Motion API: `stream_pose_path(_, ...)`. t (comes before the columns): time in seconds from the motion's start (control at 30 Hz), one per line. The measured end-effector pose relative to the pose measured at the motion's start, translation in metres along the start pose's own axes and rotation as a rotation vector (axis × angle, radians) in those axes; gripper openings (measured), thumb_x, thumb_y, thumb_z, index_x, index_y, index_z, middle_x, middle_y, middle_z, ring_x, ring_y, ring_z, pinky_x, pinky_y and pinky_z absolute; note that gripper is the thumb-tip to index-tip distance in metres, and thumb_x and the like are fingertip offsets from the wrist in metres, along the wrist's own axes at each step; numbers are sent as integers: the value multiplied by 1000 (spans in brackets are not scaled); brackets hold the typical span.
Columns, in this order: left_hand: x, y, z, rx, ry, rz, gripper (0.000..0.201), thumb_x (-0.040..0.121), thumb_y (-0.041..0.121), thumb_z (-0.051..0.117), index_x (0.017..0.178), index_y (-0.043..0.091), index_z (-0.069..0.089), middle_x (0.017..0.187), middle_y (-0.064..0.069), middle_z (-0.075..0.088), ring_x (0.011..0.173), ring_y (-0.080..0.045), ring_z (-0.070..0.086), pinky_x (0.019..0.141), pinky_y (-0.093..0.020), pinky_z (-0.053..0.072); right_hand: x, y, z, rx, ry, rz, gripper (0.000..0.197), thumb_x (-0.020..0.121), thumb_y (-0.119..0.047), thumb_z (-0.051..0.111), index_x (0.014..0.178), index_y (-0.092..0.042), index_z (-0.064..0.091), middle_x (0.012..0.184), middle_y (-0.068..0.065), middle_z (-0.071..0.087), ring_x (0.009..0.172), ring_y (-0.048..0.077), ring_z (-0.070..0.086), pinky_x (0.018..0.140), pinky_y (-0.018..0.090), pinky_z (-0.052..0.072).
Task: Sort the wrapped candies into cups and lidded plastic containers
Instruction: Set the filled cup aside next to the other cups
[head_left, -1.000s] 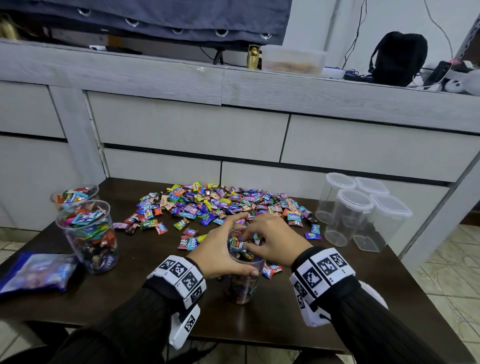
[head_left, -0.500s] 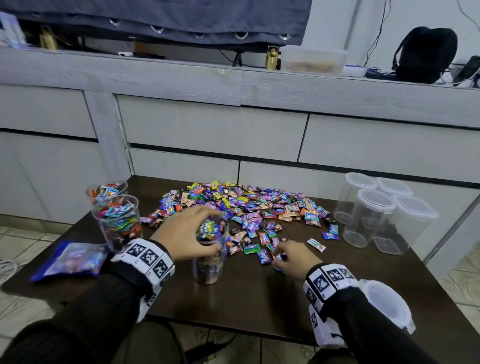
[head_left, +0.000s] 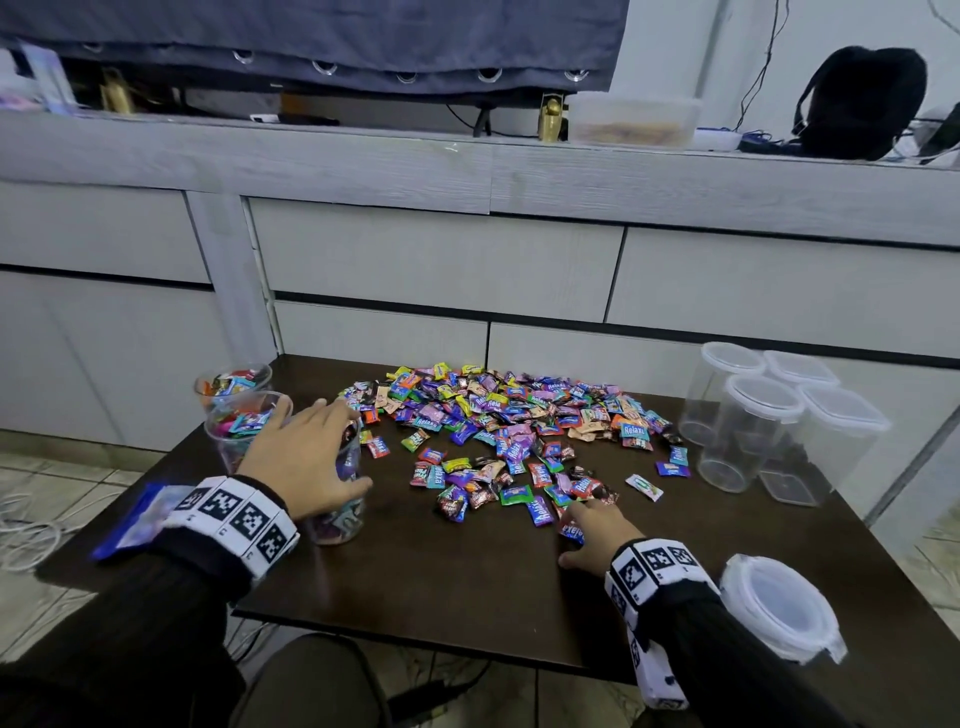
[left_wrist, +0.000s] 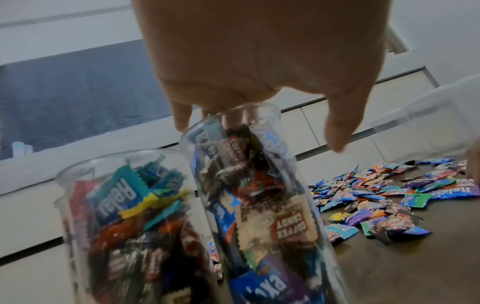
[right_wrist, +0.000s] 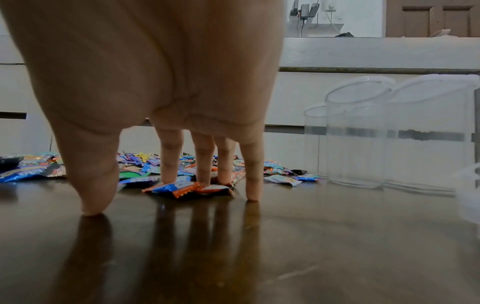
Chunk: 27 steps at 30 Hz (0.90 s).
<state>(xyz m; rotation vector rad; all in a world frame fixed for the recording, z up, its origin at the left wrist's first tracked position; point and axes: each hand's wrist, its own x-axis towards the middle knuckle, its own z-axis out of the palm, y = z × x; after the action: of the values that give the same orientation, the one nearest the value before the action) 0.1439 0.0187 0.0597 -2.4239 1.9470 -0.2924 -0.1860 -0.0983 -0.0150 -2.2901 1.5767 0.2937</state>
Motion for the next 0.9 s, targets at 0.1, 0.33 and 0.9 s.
stream_pose_path(0.1,-2,-3,3,-26,14,9,101,76,64,67,152,18,17,157,-3,31,148,-17,23,121,-42,15,-1,0,0,4,5,-3,64,82,-43,68,134,-20,40,142,7,40,133,26,34,105,41,39)
stream_pose_path(0.33,-4,-15,1,-83,-36,49,92,74,44,76,145,20,23,159,-1,27,147,-14,22,121,-45,18,-3,4,2,-2,14,-13,63,84,-44,65,136,-19,39,146,7,35,135,26,32,106,45,37)
stream_pose_path(0.9,3,85,9,-72,91,280,45,92,52,49,132,31,45,143,8,47,137,-10,38,117,-39,18,-18,45,-66,169,489,-105,33,86,-32,64,117,-21,57,120,2,56,108,17,54,90,29,43)
